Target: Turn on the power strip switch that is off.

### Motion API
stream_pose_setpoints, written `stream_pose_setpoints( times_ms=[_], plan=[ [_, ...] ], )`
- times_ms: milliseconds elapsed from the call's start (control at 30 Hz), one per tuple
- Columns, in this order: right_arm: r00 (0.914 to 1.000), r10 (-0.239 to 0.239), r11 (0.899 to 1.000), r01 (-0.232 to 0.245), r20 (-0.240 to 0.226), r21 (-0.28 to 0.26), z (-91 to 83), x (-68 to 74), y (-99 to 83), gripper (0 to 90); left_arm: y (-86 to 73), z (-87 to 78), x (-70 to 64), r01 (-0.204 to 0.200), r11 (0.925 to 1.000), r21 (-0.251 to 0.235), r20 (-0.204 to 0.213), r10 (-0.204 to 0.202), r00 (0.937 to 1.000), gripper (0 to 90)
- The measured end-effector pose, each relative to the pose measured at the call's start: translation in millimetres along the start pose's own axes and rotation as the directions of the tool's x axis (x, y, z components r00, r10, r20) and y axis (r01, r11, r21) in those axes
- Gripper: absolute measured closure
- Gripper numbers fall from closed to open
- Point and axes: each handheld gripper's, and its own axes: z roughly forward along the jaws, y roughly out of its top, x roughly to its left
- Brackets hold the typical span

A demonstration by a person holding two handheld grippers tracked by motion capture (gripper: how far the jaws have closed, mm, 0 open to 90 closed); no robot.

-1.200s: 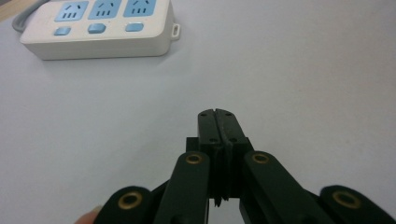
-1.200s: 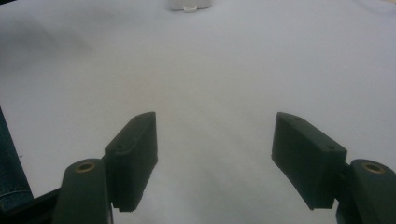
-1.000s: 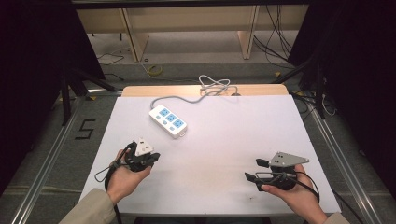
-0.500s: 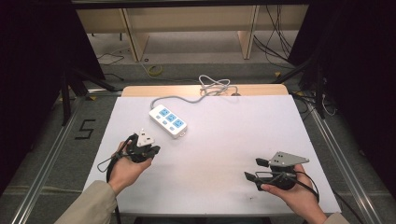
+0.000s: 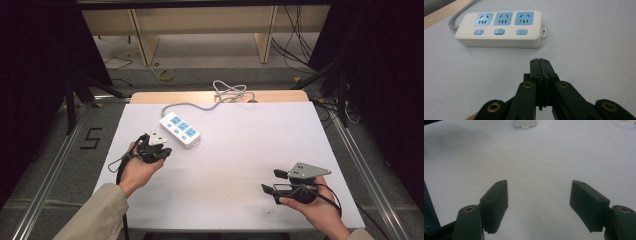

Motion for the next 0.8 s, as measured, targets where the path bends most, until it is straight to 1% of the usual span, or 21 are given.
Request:
stream_pose_setpoints(
  times_ms=[233,300,400,500,533,633,667,800],
  plan=[
    [1.0,0.003,1.0,-0.003,-0.001,-0.003,0.3,-0.3,0.0,31.4,9.0,6.2,6.6,0.003,1.0,0.004,-0.012,-0.003,0.9999,89.8],
    [1.0,0.005,1.0,-0.005,0.0,-0.003,0.2,-0.3,0.0,31.3,12.1,8.5,8.0,-0.002,1.0,0.009,-0.016,0.002,0.9999,89.8],
    [1.0,0.005,1.0,-0.005,0.001,0.0,0.3,-0.5,-0.1,31.3,17.6,11.5,10.2,0.003,1.0,-0.001,-0.018,-0.003,0.9998,89.8],
    [1.0,0.003,1.0,-0.003,0.0,-0.001,0.2,-0.4,-0.1,31.2,22.9,15.7,11.4,0.0,1.0,-0.003,-0.026,0.0,0.9997,89.9],
    [1.0,0.003,1.0,-0.003,0.001,-0.001,0.2,-0.4,0.0,31.2,24.7,16.9,12.2,-0.005,1.0,0.004,-0.024,0.005,0.9997,89.9],
    [1.0,0.004,1.0,-0.004,0.002,-0.003,0.1,-0.4,-0.1,31.2,29.7,21.9,13.5,-0.013,0.9999,0.006,-0.029,0.013,0.9995,89.8],
    [1.0,0.004,1.0,-0.004,0.002,-0.002,0.1,-0.4,-0.2,31.2,31.3,23.7,13.8,-0.009,1.0,0.002,-0.031,0.009,0.9995,89.9],
    [1.0,0.009,1.0,-0.009,0.003,-0.002,0.2,-1.2,-0.7,31.2,36.0,30.0,16.4,-0.017,0.9998,0.008,-0.034,0.017,0.9993,89.9]
  ],
)
